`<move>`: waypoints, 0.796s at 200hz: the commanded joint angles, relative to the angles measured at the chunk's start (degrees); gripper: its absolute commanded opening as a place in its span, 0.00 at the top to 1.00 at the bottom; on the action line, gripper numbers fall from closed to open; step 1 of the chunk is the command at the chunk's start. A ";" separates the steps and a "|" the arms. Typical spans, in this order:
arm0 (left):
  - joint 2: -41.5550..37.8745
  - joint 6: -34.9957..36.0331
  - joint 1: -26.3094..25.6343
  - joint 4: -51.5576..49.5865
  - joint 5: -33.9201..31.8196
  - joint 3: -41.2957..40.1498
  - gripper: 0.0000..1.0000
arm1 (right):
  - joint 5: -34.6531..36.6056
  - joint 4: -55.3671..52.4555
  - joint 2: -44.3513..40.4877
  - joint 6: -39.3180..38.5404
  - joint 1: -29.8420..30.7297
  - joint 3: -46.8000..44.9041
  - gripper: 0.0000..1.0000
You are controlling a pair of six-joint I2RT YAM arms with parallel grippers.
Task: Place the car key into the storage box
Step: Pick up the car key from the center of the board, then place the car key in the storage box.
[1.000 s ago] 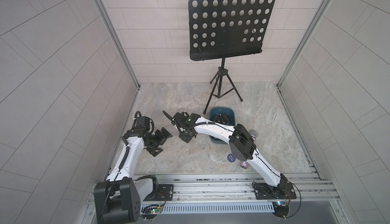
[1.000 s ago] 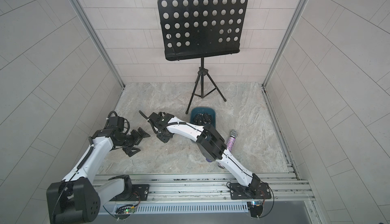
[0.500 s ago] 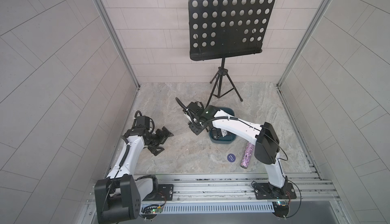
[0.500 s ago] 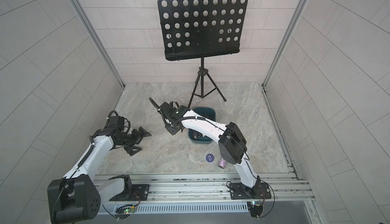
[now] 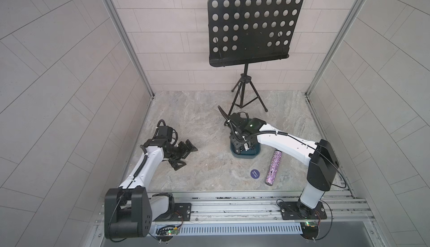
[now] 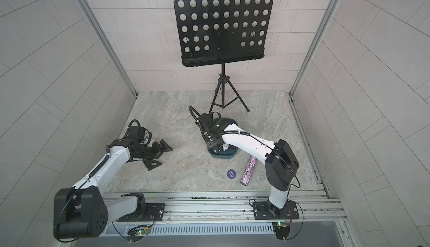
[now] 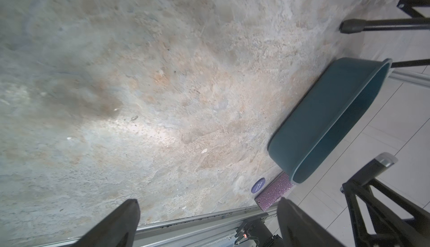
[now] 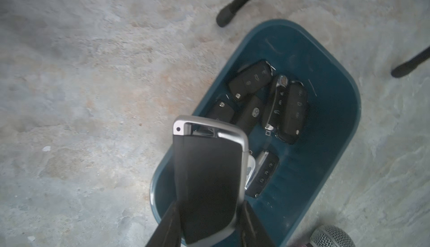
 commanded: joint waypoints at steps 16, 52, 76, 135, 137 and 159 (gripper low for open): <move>1.47 -0.36 -4.76 0.65 -2.69 3.82 0.00 | 1.72 1.69 -3.56 5.77 -2.44 -4.78 0.61; 2.93 -0.09 -8.20 0.55 -3.75 5.83 0.00 | 0.34 3.45 -2.80 9.09 -4.27 -8.40 0.61; 3.71 0.22 -9.26 0.24 -4.25 6.81 0.00 | -0.19 4.42 -1.18 10.11 -4.50 -9.24 0.61; 4.36 0.59 -9.70 -0.57 -4.63 7.32 0.00 | -3.81 6.81 4.13 12.15 -4.72 -7.97 0.60; 4.34 0.61 -9.77 -0.57 -4.68 7.34 0.00 | -3.82 6.80 4.28 12.23 -4.65 -7.87 0.60; 4.16 0.63 -9.67 -1.03 -4.86 7.50 0.00 | -4.28 7.30 5.67 12.58 -4.72 -7.49 0.59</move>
